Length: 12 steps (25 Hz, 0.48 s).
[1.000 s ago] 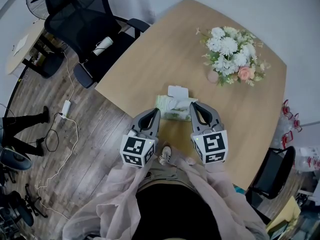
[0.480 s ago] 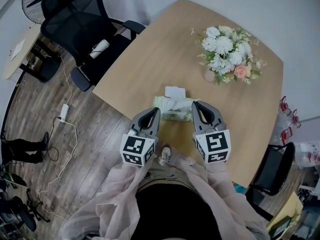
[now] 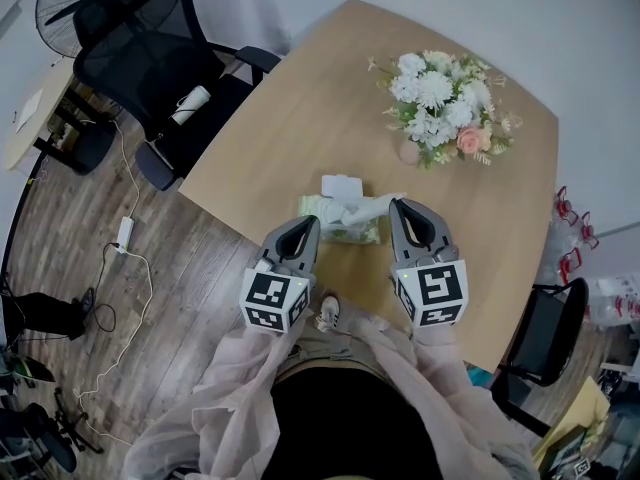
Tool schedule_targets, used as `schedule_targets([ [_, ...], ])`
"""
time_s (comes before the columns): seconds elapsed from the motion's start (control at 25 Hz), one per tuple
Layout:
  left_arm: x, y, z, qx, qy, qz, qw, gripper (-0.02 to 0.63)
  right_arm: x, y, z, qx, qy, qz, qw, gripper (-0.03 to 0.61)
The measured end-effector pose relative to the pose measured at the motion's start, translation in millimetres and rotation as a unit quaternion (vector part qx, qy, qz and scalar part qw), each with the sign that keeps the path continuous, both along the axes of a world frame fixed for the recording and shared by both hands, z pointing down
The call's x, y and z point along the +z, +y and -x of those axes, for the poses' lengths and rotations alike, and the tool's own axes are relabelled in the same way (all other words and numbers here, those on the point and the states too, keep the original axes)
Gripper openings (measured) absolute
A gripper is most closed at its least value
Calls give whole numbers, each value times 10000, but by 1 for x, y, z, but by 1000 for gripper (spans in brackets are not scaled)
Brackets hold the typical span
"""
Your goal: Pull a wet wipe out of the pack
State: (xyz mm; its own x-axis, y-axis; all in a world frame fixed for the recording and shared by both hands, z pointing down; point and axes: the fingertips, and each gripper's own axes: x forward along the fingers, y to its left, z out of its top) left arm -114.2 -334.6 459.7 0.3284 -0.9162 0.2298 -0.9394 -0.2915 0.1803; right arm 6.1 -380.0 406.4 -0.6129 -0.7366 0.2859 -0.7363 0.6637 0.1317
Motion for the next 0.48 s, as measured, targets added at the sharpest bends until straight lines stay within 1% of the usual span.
schedule_targets([
  [0.48, -3, -3, -8, 116, 2, -29, 9999, 12, -13, -4, -26, 356, -82, -116, 9993, 9],
])
